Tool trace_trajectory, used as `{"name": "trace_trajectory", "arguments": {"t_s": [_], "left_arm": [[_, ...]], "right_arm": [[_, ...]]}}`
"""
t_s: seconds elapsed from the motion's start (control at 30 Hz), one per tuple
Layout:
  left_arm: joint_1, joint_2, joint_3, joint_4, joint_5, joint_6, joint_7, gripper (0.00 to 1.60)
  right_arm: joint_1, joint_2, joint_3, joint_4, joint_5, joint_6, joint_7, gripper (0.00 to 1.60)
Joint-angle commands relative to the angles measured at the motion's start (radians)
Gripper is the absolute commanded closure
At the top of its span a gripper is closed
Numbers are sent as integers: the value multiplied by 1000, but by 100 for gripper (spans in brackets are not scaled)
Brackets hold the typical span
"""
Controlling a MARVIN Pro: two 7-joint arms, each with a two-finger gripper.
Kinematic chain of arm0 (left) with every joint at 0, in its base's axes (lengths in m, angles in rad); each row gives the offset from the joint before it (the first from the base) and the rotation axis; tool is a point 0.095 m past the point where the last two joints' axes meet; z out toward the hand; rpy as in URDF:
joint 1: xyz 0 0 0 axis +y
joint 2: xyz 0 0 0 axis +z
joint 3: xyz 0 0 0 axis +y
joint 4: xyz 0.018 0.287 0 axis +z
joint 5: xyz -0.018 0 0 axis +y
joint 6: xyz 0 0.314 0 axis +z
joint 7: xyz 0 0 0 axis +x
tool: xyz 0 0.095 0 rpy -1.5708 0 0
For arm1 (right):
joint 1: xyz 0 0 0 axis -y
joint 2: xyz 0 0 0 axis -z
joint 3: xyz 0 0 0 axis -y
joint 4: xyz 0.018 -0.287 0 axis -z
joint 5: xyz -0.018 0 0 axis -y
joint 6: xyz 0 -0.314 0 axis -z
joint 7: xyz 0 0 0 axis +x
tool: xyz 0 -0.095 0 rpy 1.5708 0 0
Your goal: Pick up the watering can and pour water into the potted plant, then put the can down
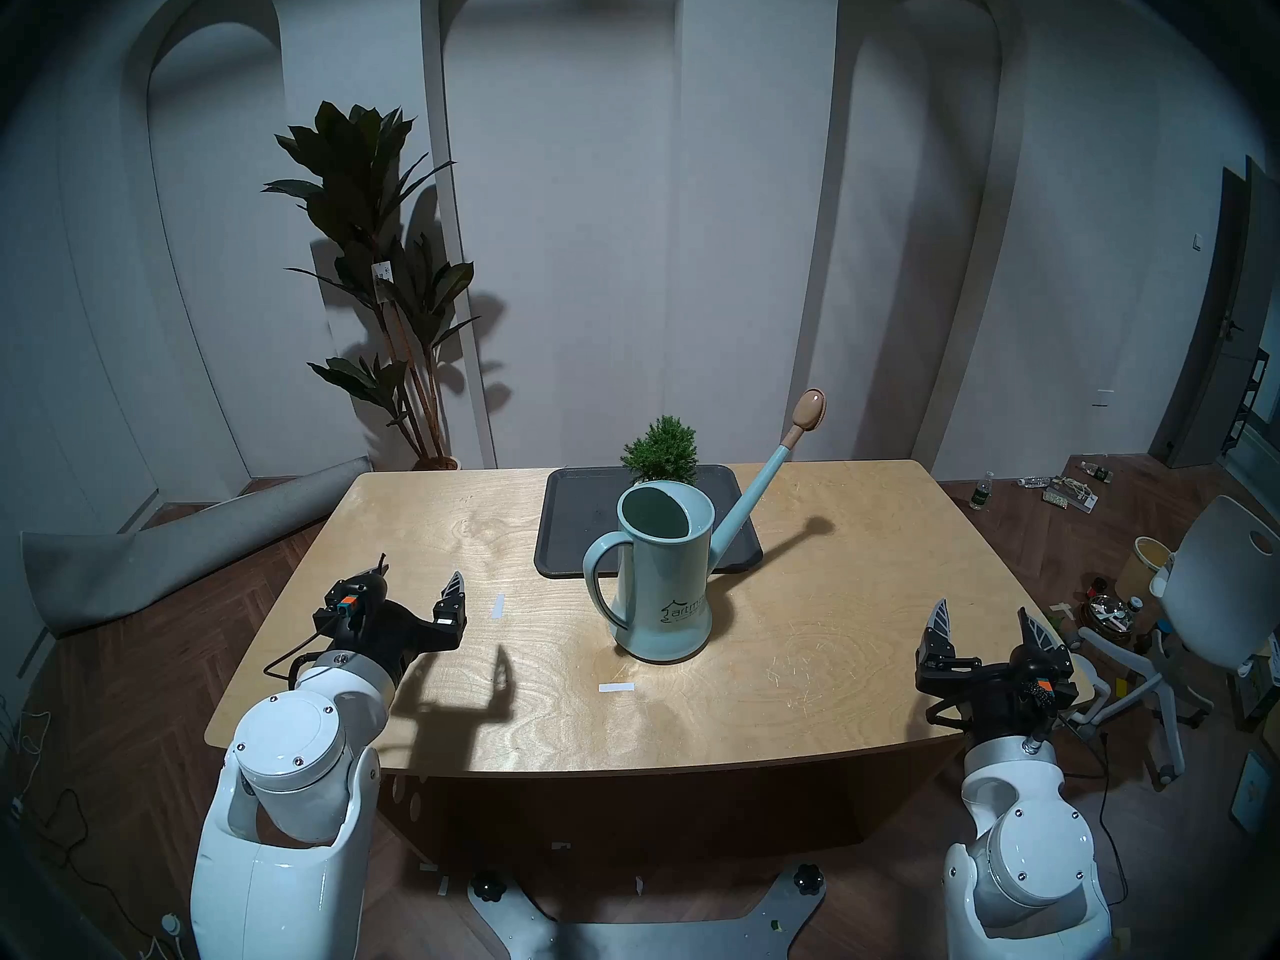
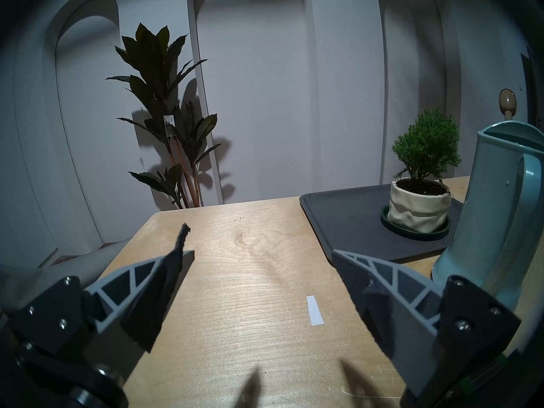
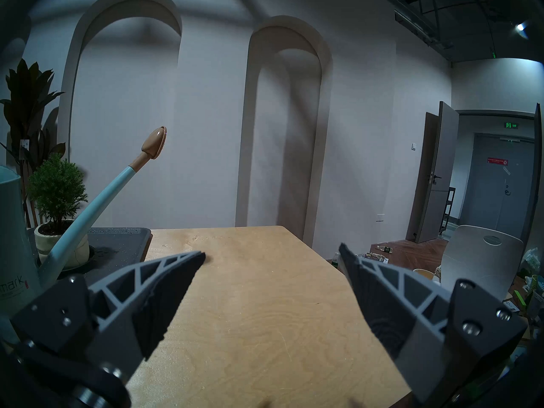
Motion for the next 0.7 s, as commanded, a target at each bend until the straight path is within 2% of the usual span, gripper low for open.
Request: {"name": "trace_trajectory", "arguments": {"t_s": [0.0,0.3,0.37,0.43,0.47,0.53,0.57,0.6,0.63,0.67], "left_arm": [[-8,2,-28,-61,-33,-1,-17,0],[29,-1,-124,-184,-171,137,-94,0],[39,-1,-134,-206,-189,136,-109,0],[57,-17,-123,-240,-174,148,-84,0],[50,-21,-115,-227,-174,140,-83,0],[70,-39,-107,-282,-177,201,-61,0],[55,-51,-98,-268,-165,158,-49,0],[69,-64,-95,-311,-167,192,-35,0],[53,-60,-87,-292,-171,184,-42,0],[62,-66,-80,-318,-165,191,-32,0]], "right_arm": [[1,0,1,-18,1,-3,0,0],[2,-2,1,-17,0,-3,2,0],[2,-2,1,-17,-1,-4,2,0],[2,-3,2,-17,-1,-3,2,0],[2,-3,2,-17,-1,-3,2,0],[2,-3,2,-17,-1,-3,3,0],[2,-3,2,-17,-1,-3,3,0],[2,-3,2,-17,-1,-3,3,0],[2,-4,2,-17,-2,-3,3,0],[3,-4,2,-17,-2,-4,3,0]]}}
